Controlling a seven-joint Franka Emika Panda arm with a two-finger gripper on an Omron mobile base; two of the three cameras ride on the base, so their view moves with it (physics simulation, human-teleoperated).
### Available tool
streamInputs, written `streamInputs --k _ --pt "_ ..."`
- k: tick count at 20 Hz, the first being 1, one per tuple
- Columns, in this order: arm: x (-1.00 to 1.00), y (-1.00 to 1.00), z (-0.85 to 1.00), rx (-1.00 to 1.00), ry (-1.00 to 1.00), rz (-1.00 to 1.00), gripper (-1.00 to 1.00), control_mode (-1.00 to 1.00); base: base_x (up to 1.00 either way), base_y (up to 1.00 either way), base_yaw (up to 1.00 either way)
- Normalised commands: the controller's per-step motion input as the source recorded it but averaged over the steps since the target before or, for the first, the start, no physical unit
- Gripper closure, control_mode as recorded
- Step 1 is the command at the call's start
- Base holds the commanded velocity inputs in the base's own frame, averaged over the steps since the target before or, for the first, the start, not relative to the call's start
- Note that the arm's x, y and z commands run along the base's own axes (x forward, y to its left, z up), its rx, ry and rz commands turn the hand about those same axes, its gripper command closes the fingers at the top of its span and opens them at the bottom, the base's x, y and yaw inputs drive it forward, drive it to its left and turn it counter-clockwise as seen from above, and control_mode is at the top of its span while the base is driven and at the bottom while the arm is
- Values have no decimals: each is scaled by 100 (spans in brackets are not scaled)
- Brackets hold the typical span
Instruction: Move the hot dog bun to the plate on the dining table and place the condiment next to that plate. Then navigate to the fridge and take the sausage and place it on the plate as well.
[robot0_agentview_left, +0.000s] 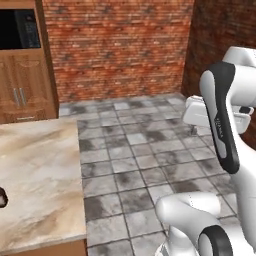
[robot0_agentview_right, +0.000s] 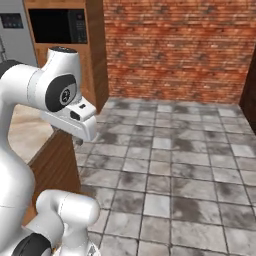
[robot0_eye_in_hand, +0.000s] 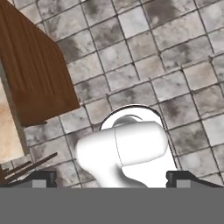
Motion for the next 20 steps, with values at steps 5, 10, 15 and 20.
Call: streamInputs --k 5,10,15,20 --pt "0 0 0 0 0 0 -100 100 72 -100 38" --pt "0 0 0 0 0 0 -100 100 85 -100 43" --pt "0 0 0 0 0 0 -100 100 100 -94 45" --pt "0 0 0 0 0 0 -100 100 100 -74 42"
